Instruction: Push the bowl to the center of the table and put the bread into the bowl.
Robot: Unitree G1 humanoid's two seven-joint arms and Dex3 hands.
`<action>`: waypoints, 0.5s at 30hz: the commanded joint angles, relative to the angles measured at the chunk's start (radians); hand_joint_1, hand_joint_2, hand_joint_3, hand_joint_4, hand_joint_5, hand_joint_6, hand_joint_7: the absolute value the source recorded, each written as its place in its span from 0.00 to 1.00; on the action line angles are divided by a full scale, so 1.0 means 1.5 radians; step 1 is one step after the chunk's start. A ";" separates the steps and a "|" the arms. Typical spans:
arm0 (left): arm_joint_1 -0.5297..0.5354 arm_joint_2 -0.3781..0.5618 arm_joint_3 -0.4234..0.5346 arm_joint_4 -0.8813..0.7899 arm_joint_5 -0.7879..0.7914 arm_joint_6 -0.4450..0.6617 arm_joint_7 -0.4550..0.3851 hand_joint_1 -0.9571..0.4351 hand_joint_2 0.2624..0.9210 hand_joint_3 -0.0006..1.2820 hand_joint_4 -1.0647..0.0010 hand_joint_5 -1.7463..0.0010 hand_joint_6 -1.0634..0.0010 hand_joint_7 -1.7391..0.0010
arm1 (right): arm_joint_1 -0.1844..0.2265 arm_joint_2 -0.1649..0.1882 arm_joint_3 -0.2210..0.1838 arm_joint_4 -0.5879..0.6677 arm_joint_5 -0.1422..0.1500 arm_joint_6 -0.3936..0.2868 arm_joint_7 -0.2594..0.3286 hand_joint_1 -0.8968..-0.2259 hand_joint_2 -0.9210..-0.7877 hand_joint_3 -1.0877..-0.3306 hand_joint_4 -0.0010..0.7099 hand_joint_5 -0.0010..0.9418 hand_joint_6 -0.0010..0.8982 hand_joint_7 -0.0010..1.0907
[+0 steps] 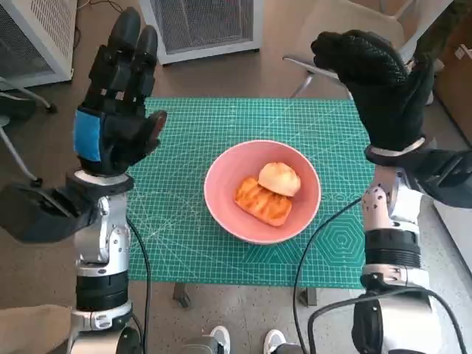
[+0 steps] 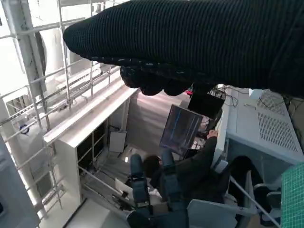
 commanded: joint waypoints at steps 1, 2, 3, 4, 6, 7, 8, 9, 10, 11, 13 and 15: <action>0.003 0.002 -0.005 -0.010 0.008 -0.010 0.002 0.23 1.00 0.19 0.91 0.99 0.76 0.96 | 0.002 -0.003 0.003 0.000 -0.010 0.006 0.000 0.42 0.00 0.71 0.26 0.00 0.28 0.12; 0.003 0.002 -0.006 -0.010 0.008 -0.010 0.002 0.23 1.00 0.19 0.91 0.99 0.76 0.96 | 0.002 -0.003 0.003 0.000 -0.010 0.006 0.000 0.42 0.00 0.71 0.26 0.00 0.27 0.12; 0.003 0.003 -0.006 -0.009 0.008 -0.010 0.002 0.23 1.00 0.19 0.91 0.99 0.76 0.96 | 0.002 -0.003 0.003 0.001 -0.010 0.006 0.000 0.42 0.00 0.71 0.26 0.00 0.27 0.12; 0.003 0.003 -0.006 -0.011 0.009 -0.010 0.002 0.23 1.00 0.19 0.91 0.99 0.76 0.96 | 0.002 -0.003 0.003 0.000 -0.010 0.006 0.000 0.42 0.00 0.71 0.26 0.00 0.27 0.12; 0.003 0.002 -0.007 -0.013 0.010 -0.011 0.003 0.23 1.00 0.19 0.91 0.99 0.76 0.96 | 0.003 -0.003 0.003 0.000 -0.010 0.006 0.000 0.42 0.00 0.71 0.26 0.00 0.27 0.12; 0.003 0.002 -0.008 -0.014 0.011 -0.012 0.004 0.23 1.00 0.19 0.91 0.99 0.76 0.96 | 0.003 -0.004 0.003 -0.001 -0.010 0.006 0.000 0.42 0.00 0.71 0.26 0.00 0.27 0.12; 0.003 0.002 -0.009 -0.014 0.012 -0.013 0.005 0.23 1.00 0.19 0.91 0.99 0.76 0.96 | 0.004 -0.004 0.003 -0.002 -0.010 0.006 0.000 0.42 0.00 0.71 0.26 0.00 0.27 0.12; 0.003 0.001 -0.009 -0.012 0.013 -0.016 0.005 0.23 1.00 0.19 0.91 0.99 0.76 0.96 | 0.004 -0.004 0.003 -0.002 -0.010 0.006 0.000 0.42 0.00 0.71 0.26 0.00 0.27 0.12; 0.002 0.001 -0.009 -0.010 0.014 -0.017 0.005 0.23 1.00 0.19 0.91 0.99 0.76 0.96 | 0.004 -0.004 0.003 -0.002 -0.010 0.006 0.000 0.42 0.00 0.71 0.26 0.00 0.27 0.12; 0.002 0.001 -0.009 -0.008 0.015 -0.022 0.006 0.23 1.00 0.19 0.91 0.99 0.76 0.96 | 0.005 -0.004 0.003 -0.003 -0.009 0.007 0.000 0.42 0.00 0.71 0.26 0.00 0.27 0.12; 0.002 -0.005 -0.012 -0.003 0.023 -0.035 0.011 0.23 1.00 0.19 0.91 0.99 0.76 0.96 | 0.006 -0.004 0.003 -0.006 -0.008 0.009 0.001 0.42 0.00 0.71 0.26 0.00 0.27 0.11; 0.002 -0.009 -0.015 0.001 0.029 -0.044 0.016 0.24 1.00 0.19 0.91 0.99 0.76 0.96 | 0.006 -0.003 0.003 -0.006 -0.008 0.009 0.001 0.41 0.00 0.71 0.26 0.00 0.27 0.11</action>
